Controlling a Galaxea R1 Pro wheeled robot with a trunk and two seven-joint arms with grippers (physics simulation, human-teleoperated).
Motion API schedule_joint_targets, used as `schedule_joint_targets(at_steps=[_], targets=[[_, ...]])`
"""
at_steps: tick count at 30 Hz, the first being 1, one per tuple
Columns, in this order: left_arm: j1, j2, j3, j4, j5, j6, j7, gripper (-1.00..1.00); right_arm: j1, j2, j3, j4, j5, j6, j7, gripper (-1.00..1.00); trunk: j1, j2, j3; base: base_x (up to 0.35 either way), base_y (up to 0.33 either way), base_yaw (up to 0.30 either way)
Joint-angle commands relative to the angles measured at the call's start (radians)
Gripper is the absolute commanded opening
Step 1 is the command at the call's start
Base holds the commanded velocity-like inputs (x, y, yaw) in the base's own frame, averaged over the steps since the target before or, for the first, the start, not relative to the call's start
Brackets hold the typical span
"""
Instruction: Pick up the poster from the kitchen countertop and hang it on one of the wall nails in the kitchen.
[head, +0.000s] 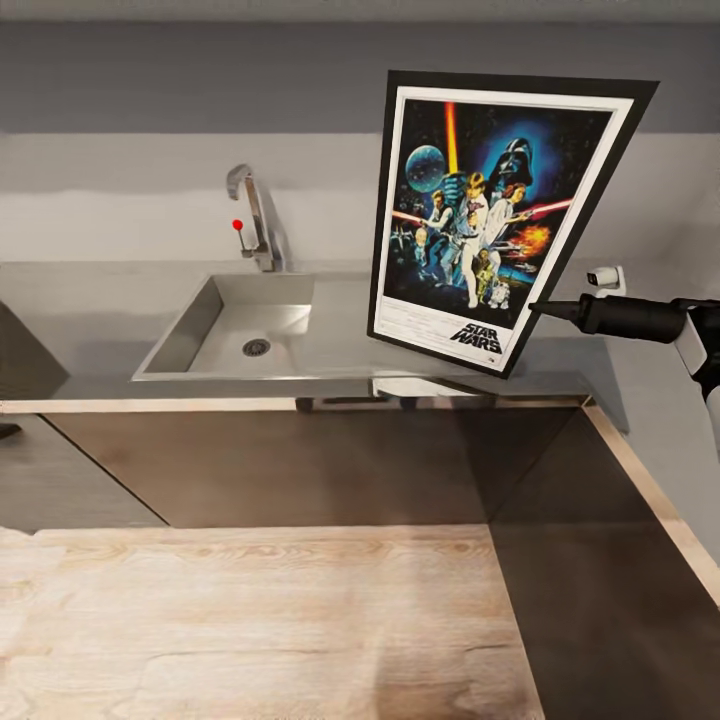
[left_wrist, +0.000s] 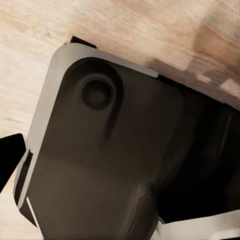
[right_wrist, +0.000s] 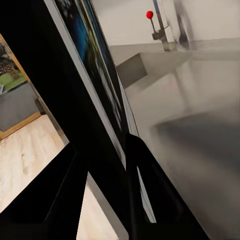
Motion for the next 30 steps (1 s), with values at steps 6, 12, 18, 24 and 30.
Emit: schedule_joint_targets(at_steps=[6, 12, 18, 24, 30], targets=[[0.0, 0.001, 0.003, 0.0, -0.003, -0.003, -0.005, 1.0, 0.0, 0.001, -0.002, 0.0, 0.0, 0.012, 0.005, -1.0, 0.0, 0.0, -0.001, -0.01, 0.212, 0.0], [-0.001, 0.002, 0.003, 0.0, -0.003, -0.004, -0.007, 1.0, 0.002, 0.002, -0.002, 0.001, -0.001, 0.012, 0.006, -1.0, 0.0, 0.0, -0.001, -0.001, 0.286, 0.0], [-0.001, 0.002, 0.003, 0.001, -0.003, -0.004, -0.025, 1.0, 0.003, 0.002, -0.003, 0.0, -0.002, 0.012, 0.006, -1.0, 0.0, 0.0, -0.001, -0.096, 0.268, 0.0], [-0.001, 0.002, 0.003, 0.001, -0.003, -0.004, -0.032, 1.0, 0.004, 0.001, -0.003, 0.0, -0.003, 0.011, 0.007, -1.0, 0.0, 0.0, -0.001, -0.246, 0.194, 0.0], [-0.001, 0.009, 0.003, 0.001, -0.003, -0.004, -0.035, 1.0, 0.01, 0.002, -0.002, 0.0, -0.003, 0.011, 0.008, -1.0, 0.0, 0.0, -0.001, -0.279, 0.169, 0.0]])
